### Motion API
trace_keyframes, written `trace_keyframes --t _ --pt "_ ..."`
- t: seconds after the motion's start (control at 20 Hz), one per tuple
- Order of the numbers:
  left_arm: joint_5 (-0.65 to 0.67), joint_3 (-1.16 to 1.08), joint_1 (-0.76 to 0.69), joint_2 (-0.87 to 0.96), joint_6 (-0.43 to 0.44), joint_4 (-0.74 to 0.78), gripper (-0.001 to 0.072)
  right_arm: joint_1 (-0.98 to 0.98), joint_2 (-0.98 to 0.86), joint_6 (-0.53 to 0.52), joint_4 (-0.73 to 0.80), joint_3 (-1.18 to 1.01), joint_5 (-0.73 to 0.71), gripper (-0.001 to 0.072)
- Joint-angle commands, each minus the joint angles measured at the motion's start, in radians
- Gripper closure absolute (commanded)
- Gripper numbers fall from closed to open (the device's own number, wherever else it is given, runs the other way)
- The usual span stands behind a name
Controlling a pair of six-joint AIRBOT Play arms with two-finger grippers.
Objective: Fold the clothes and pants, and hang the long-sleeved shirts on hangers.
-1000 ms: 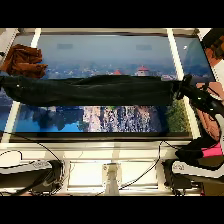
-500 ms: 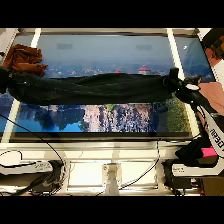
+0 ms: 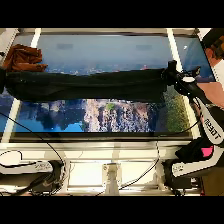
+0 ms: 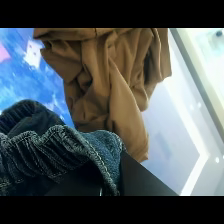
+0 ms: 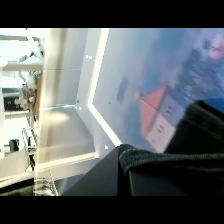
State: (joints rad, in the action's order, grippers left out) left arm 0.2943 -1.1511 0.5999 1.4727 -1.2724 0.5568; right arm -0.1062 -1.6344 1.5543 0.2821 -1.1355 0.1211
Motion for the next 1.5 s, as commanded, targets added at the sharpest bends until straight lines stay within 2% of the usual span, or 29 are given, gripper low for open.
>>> trace_keyframes --t 0.0,0.05,0.1,0.15,0.2,0.35,0.5,0.6,0.8,0.9,1.2,1.3,1.45 --pt "-0.022 -0.001 -0.013 0.015 -0.003 0.003 0.0617 0.001 -0.034 0.050 0.010 -0.009 0.018 0.0631" --pt "-0.022 -0.001 -0.018 0.023 -0.003 0.003 0.0479 0.001 -0.034 0.050 0.010 -0.010 0.022 0.0503" --pt "-0.022 -0.001 -0.028 0.030 -0.003 0.003 0.0340 0.001 -0.034 0.050 0.011 -0.011 0.025 0.0338" --pt "-0.023 -0.001 -0.042 0.036 -0.002 0.004 0.0269 0.001 -0.032 0.049 0.013 -0.011 0.026 0.0249" --pt "-0.027 -0.002 -0.052 0.040 0.011 0.004 0.0268 0.001 -0.031 0.049 0.017 -0.011 0.031 0.0248" --pt "-0.032 -0.017 -0.066 0.037 0.128 0.004 0.0268 -0.006 -0.029 0.049 0.108 -0.011 0.074 0.0248" --pt "-0.033 -0.054 -0.061 0.019 0.249 0.008 0.0265 -0.055 -0.019 0.049 0.219 -0.011 0.188 0.0248" --pt "-0.014 -0.061 -0.045 -0.010 0.327 0.084 0.0265 -0.098 -0.010 0.048 0.256 -0.011 0.271 0.0248" --pt "0.232 -0.061 0.060 -0.013 0.274 0.133 0.0264 -0.184 0.017 -0.061 0.276 -0.011 0.419 0.0248" --pt "0.331 -0.061 0.121 0.001 0.253 0.181 0.0187 -0.217 0.036 -0.093 0.276 -0.011 0.488 0.0248" --pt "0.591 -0.175 0.224 0.097 0.155 0.462 0.0175 -0.255 0.084 -0.120 0.272 -0.011 0.612 0.0248" --pt "0.657 -0.232 0.225 0.154 0.117 0.506 0.0050 -0.254 0.092 -0.119 0.263 -0.011 0.642 0.0248" --pt "0.660 -0.257 0.226 0.210 0.104 0.506 0.0052 -0.254 0.093 -0.119 0.219 -0.011 0.684 0.0248"
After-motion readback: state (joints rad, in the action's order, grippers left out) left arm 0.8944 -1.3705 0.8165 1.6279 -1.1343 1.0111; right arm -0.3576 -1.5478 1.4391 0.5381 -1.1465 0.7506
